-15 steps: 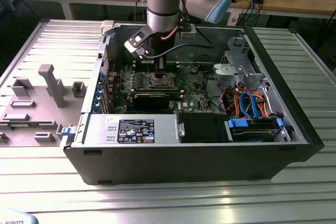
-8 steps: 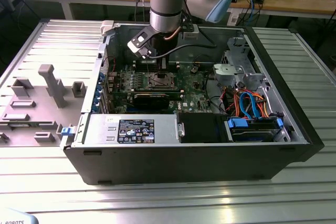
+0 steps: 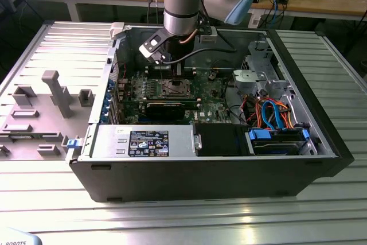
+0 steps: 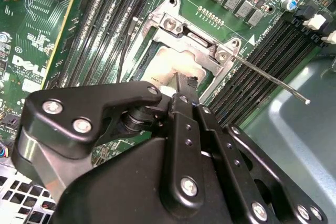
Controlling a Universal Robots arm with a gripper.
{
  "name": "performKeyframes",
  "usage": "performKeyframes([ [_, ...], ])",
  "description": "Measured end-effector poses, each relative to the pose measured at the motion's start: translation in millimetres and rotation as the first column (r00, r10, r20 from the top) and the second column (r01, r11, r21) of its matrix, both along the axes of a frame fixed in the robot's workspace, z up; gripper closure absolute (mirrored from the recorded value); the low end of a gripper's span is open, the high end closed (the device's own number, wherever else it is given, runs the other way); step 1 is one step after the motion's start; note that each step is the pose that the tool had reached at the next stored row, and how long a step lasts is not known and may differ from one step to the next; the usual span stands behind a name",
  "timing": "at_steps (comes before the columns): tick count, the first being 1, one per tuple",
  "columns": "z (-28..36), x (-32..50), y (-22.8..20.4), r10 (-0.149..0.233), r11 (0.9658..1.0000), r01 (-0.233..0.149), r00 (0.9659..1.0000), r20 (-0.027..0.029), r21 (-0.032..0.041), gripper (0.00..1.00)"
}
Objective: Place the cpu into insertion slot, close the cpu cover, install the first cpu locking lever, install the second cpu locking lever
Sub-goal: 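Install the first cpu locking lever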
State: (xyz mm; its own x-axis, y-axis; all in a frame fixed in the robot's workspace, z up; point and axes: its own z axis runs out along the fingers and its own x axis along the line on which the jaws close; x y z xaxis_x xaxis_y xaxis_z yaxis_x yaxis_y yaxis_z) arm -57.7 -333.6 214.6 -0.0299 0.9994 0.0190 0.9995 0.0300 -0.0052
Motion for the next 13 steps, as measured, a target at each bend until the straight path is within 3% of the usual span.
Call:
performKeyframes([
  [4,2.6,0.3,0.0,0.000,1.0000,0.000,1.0000,0.0000,0.0000,0.89],
  [9,19.0,0.3,0.0,0.000,1.0000,0.000,1.0000,0.0000,-0.0004,0.89],
  [11,29.4,0.3,0.0,0.000,1.0000,0.000,1.0000,0.0000,-0.0003,0.89],
  [13,34.1,0.3,0.0,0.000,1.0000,0.000,1.0000,0.0000,-0.0003,0.89],
])
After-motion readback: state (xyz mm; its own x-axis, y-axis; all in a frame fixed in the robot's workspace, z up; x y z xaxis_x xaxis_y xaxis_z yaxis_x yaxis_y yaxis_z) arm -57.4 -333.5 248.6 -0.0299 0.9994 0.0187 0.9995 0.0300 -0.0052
